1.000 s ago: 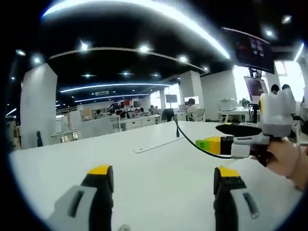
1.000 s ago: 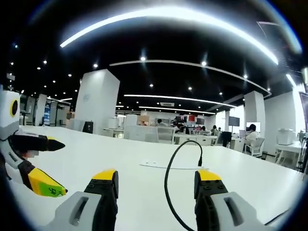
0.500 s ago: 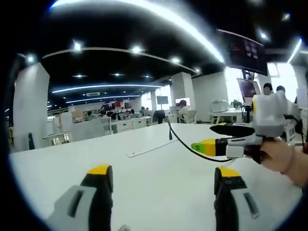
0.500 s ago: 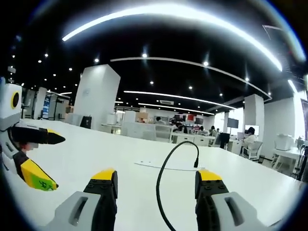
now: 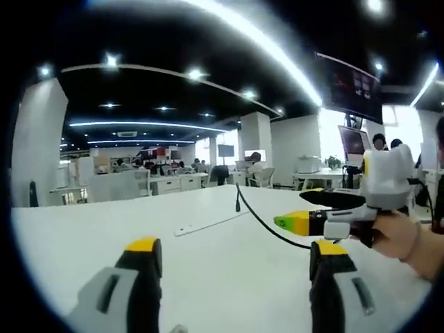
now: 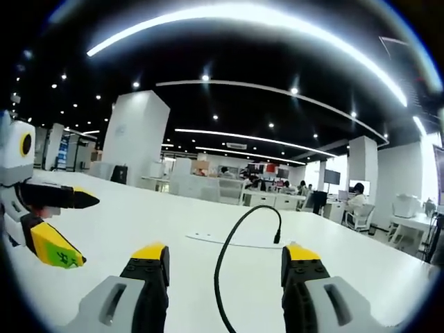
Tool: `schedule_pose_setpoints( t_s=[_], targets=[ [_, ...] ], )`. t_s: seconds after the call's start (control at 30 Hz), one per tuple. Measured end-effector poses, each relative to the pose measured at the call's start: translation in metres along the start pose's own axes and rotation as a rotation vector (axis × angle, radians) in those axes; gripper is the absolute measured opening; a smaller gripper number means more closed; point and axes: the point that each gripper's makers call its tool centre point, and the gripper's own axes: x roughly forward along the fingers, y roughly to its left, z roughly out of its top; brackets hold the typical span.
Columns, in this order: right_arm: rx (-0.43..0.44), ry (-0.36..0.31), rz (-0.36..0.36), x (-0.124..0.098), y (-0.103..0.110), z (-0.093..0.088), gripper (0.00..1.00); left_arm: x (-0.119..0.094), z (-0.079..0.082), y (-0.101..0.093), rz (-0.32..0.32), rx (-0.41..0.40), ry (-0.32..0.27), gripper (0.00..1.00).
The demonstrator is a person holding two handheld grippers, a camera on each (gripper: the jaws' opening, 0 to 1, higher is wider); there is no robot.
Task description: Locate the USB plug end of the data cable currently connected to the USB port on the desk. Grip the plug, withdraw it from the port, and place it onto the desktop.
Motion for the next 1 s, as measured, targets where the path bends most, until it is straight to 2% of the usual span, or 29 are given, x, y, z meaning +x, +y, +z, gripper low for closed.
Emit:
schedule_pose_setpoints(
  t_s=[0.17, 0.33, 0.5, 0.57, 0.67, 1.0],
  targets=[
    [0.004, -0.006, -0.018, 0.002, -0.008, 0.004, 0.66, 0.008, 0.008, -0.002, -0.010, 0.051, -0.013, 0.88],
    [0.018, -0.010, -0.034, 0.003, -0.016, 0.005, 0.66, 0.016, 0.011, -0.008, -0.037, 0.022, -0.024, 0.88],
    [0.014, -0.009, -0.041, 0.006, -0.021, 0.006, 0.66, 0.025, 0.005, -0.012, -0.045, 0.002, 0.007, 0.88],
    [0.015, -0.007, -0.044, 0.007, -0.023, 0.006, 0.66, 0.028, 0.003, -0.014, -0.063, -0.051, 0.005, 0.88],
    [0.015, -0.003, -0.042, 0.008, -0.024, 0.006, 0.66, 0.035, -0.001, -0.013, -0.060, -0.042, 0.022, 0.88],
    [0.008, 0.010, -0.044, 0.022, -0.031, 0.000, 0.66, 0.053, -0.003, -0.006, -0.064, -0.042, 0.024, 0.88]
  ],
)
